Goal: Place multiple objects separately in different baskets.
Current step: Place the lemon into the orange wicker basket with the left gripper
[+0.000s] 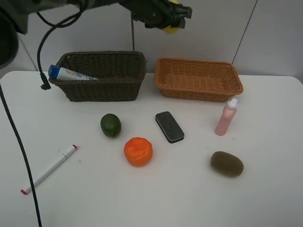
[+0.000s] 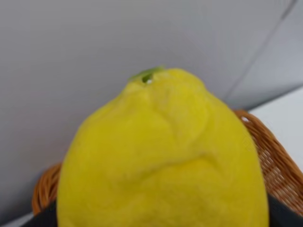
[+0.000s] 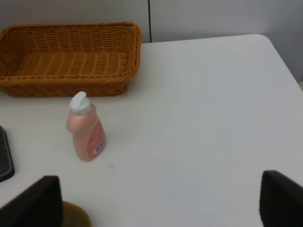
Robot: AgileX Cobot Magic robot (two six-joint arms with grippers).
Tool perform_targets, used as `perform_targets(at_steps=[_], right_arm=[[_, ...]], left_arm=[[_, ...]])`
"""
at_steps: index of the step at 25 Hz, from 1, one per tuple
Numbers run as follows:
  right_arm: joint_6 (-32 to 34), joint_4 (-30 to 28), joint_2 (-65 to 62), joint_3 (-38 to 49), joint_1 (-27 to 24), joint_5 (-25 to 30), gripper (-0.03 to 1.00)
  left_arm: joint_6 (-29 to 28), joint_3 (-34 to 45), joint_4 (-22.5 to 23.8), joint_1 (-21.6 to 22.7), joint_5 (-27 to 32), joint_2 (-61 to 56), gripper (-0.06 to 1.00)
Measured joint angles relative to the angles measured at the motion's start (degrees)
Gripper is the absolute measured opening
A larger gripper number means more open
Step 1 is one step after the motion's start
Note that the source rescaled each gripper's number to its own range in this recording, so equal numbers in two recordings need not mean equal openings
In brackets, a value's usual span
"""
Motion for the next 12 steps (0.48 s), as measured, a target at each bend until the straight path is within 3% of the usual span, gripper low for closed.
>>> perform_targets(at_steps=[6,10,12], right_arm=[[0.0,0.0,0.0,0.0,0.0,0.0,0.98],[0.0,0.0,0.0,0.0,0.0,0.0,0.98],[0.0,0.0,0.0,0.0,0.0,0.0,0.98]], left_arm=[[0.72,-0.98,0.05,-0.83,-10.38,8.92,0.69],[2.32,-1.05,0.05,-1.33,-10.92,10.81,0.94],[2.67,-1.11,0.1,-1.32,-10.48,10.86,0.98]])
